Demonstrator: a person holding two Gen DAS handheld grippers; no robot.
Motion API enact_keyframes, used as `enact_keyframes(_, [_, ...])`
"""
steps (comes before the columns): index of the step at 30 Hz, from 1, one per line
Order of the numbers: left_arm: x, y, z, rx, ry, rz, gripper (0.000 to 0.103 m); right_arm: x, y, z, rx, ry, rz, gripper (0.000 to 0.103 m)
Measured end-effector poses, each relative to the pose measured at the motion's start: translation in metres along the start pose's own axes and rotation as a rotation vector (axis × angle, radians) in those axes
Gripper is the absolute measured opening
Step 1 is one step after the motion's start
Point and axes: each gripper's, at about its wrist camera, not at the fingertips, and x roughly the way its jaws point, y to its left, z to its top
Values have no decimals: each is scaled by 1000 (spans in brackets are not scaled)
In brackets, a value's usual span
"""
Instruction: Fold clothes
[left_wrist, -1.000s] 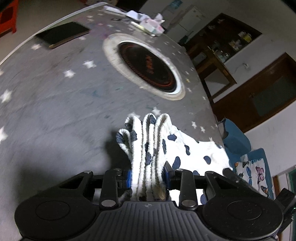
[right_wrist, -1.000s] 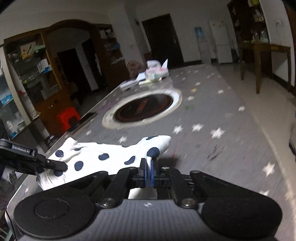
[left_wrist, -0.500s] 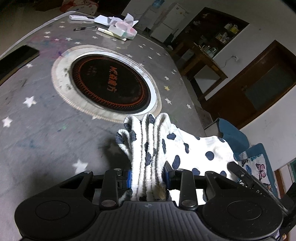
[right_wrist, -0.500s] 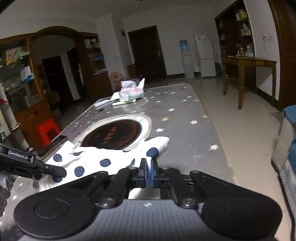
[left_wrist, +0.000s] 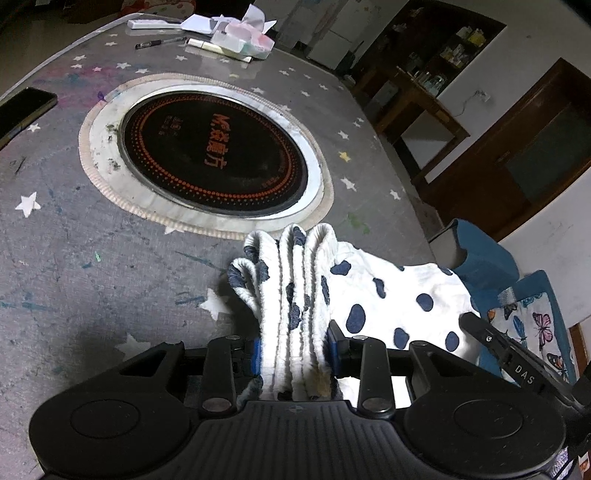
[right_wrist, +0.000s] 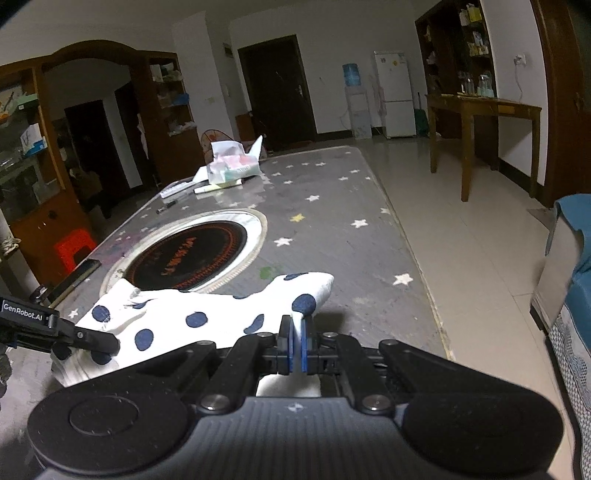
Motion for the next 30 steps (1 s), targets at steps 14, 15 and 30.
enact_keyframes(14, [5, -14, -25, 41, 93, -69, 34, -19, -19, -12, 3, 31, -59, 3])
enact_keyframes(15, [4, -16, -27, 44, 100, -77, 34, -21, -19, -13, 3, 32, -61, 3])
enact_keyframes(30, [-3, -33, -48, 119, 114, -77, 50, -49, -33, -35, 2, 62, -142, 9])
